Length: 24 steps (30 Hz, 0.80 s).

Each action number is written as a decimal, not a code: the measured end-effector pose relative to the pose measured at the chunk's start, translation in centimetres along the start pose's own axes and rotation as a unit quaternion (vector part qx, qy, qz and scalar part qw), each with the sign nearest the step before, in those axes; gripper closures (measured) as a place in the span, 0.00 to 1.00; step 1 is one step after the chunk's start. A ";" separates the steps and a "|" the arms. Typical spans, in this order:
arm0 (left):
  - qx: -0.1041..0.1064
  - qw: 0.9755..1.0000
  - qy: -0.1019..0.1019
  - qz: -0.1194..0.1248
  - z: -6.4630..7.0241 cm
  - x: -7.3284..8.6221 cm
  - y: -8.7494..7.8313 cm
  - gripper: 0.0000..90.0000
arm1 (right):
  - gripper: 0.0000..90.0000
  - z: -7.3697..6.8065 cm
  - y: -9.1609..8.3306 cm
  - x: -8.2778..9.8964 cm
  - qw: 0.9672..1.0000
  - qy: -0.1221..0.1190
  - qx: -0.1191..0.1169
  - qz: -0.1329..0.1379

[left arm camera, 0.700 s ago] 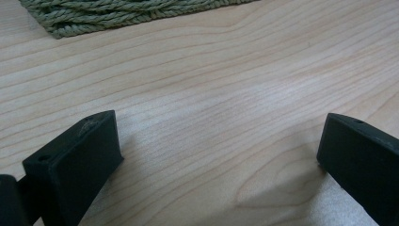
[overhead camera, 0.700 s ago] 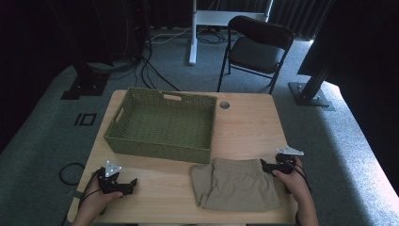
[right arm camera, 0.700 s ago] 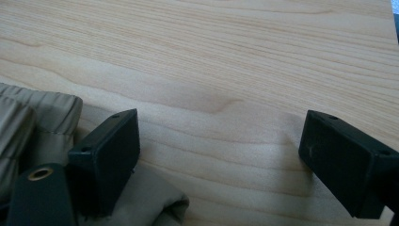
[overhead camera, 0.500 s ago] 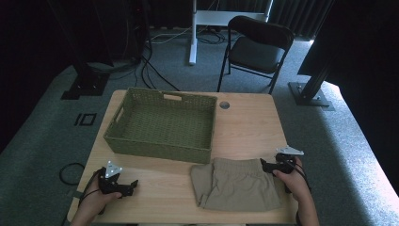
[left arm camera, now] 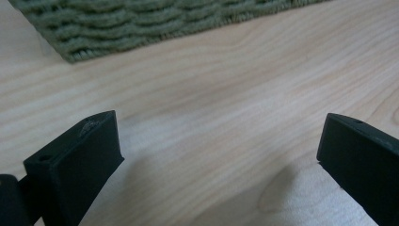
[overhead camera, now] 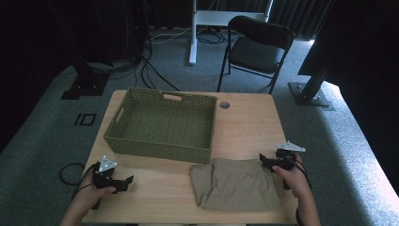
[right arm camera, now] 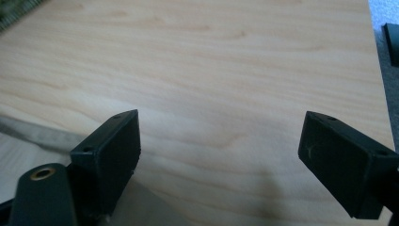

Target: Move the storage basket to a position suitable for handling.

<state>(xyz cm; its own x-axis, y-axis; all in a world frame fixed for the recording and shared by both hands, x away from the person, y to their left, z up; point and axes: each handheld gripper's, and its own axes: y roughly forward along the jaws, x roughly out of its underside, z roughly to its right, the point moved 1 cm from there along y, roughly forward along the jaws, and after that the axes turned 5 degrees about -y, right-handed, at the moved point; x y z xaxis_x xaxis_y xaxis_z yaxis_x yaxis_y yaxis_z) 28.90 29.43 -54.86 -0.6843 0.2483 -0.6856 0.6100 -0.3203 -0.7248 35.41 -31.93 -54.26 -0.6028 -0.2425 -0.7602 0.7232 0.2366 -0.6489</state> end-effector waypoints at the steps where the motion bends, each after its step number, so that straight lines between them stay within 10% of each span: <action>1: -0.003 1.000 0.001 0.001 -0.2 -0.4 -0.1 0.01 | 0.15 -0.1 -0.1 -0.2 1.000 0.000 -0.002 0.002; 24: -0.006 0.999 -0.001 0.051 -1.9 -5.0 -2.4 0.01 | 0.15 -4.8 -2.0 -4.9 0.995 -0.032 -0.075 0.052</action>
<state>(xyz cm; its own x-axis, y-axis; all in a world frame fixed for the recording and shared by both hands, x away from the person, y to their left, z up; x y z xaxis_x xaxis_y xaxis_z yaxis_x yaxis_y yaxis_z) 31.59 30.68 -49.77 -0.6194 0.2124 -0.7558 0.6812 -0.3332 -0.6519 35.26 -26.73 -49.40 -0.5007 -0.2686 -0.8229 0.7193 0.3997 -0.5682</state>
